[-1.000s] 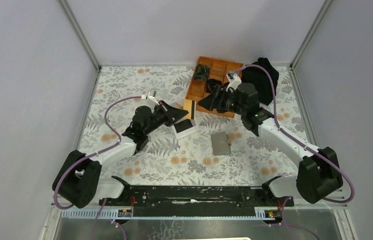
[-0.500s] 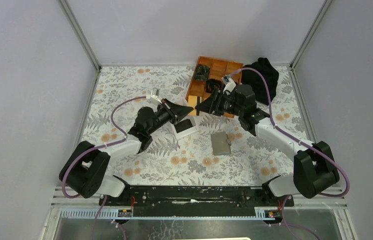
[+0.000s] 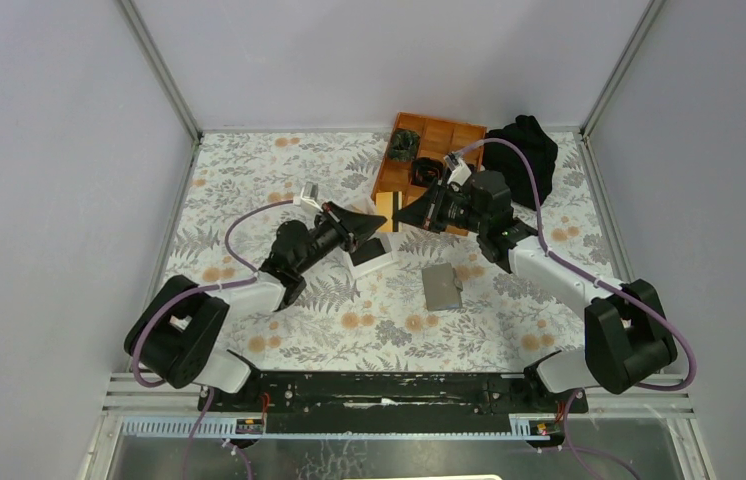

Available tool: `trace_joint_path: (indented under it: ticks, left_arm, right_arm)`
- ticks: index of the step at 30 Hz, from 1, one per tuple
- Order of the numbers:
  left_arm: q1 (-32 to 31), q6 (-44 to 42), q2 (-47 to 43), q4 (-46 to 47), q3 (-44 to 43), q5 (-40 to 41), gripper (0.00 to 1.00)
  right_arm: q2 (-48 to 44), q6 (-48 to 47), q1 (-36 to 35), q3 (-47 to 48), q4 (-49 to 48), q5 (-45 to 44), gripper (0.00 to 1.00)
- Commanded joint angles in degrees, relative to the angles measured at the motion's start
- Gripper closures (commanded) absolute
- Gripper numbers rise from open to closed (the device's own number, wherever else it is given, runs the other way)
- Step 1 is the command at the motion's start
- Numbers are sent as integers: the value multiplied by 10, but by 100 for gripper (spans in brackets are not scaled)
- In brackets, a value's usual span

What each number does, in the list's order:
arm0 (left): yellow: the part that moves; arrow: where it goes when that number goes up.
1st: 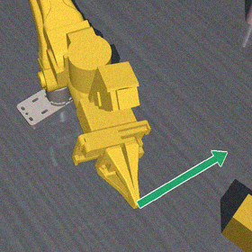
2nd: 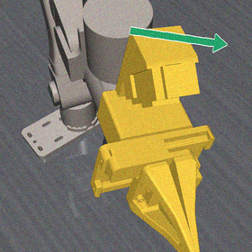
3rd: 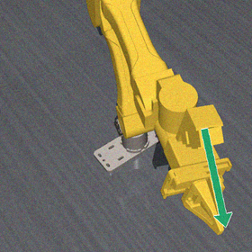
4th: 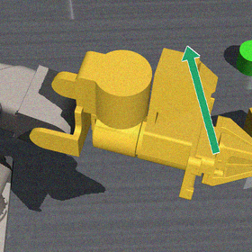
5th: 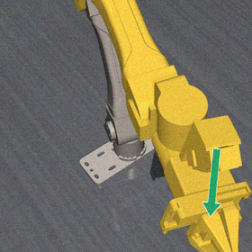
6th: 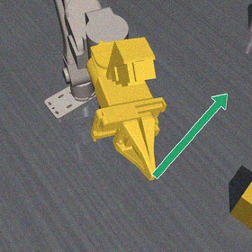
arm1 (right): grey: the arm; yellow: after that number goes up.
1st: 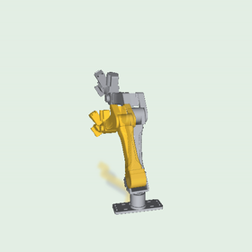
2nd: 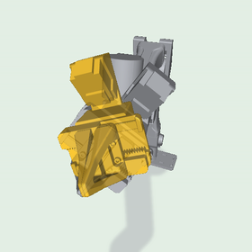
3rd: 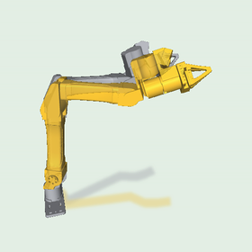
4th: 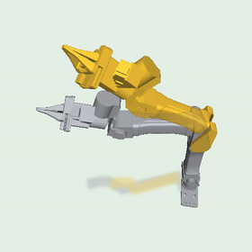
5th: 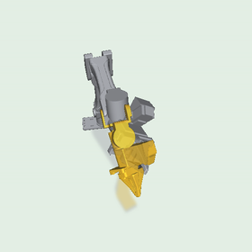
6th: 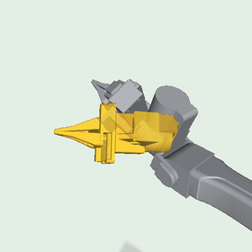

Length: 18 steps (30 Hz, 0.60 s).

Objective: Put the credit cards into the card holder
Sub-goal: Pick up the credit card from the storage box.

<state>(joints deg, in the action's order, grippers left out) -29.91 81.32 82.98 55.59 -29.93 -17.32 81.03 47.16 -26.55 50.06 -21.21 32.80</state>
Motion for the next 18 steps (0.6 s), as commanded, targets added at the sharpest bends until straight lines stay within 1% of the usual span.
trace_joint_path:
  ticks: [1,2,3,4,6,9,12,14,15,16,18]
  left_arm:
    - [-6,16,9,74,19,1,75]
    - [-6,17,9,79,24,1,66]
    - [-5,17,8,80,31,2,59]
    - [-4,16,4,79,40,3,54]
    - [-4,16,-4,79,60,16,48]
    - [-3,6,-19,63,80,26,46]
    - [-5,-17,-35,19,82,32,46]
    - [-11,-50,-55,-45,70,41,46]
    - [-17,-78,-65,-85,59,47,46]
    - [-24,-101,-75,-143,48,55,47]
    - [-41,-144,-87,-219,24,75,48]
  right_arm:
    - [-7,6,-2,3,-30,23,100]
    - [-8,6,-1,7,-27,26,100]
    - [-10,4,0,11,-19,28,100]
    - [-13,0,1,16,-9,27,100]
    - [-23,-15,2,27,21,21,100]
    - [-41,-66,2,53,105,-6,100]
    - [-59,-123,3,87,222,-59,100]
    - [-66,-157,2,111,323,-100,100]
    - [-67,-170,3,124,362,-128,100]
    - [-66,-182,2,135,402,-146,100]
    - [-64,-198,2,152,467,-181,100]
